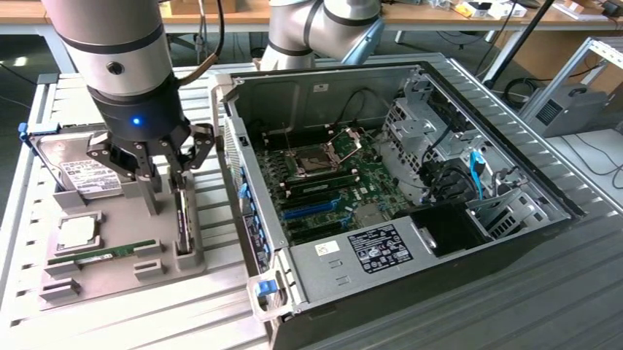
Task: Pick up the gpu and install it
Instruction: 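Pick up the gpu and move the gpu toward the slot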
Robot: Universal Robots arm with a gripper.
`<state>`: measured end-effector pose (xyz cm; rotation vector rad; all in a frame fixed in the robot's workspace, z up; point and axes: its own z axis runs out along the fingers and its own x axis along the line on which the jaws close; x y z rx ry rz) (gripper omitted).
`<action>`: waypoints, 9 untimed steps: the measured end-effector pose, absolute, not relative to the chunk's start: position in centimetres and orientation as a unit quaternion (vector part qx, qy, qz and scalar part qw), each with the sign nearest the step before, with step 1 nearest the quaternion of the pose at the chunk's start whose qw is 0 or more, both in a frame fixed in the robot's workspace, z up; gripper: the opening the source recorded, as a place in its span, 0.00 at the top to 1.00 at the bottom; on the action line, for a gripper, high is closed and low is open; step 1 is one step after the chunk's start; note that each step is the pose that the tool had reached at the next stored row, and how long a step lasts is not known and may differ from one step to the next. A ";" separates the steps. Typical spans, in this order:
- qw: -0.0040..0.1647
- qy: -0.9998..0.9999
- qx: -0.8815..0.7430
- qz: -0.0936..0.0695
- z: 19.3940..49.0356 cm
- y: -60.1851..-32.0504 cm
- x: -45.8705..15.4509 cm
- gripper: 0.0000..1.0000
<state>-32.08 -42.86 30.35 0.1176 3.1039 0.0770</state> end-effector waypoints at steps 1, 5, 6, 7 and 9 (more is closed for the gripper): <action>0.017 0.999 0.038 0.025 30.1 -42.9 -32.1 0.64; 0.017 0.999 0.038 0.025 30.1 -42.9 -32.1 0.64; 0.017 0.999 0.038 0.025 30.1 -42.9 -32.1 0.64; 0.017 0.999 0.038 0.025 30.1 -42.9 -32.1 0.64; 0.017 0.999 0.038 0.025 30.1 -42.9 -32.1 0.62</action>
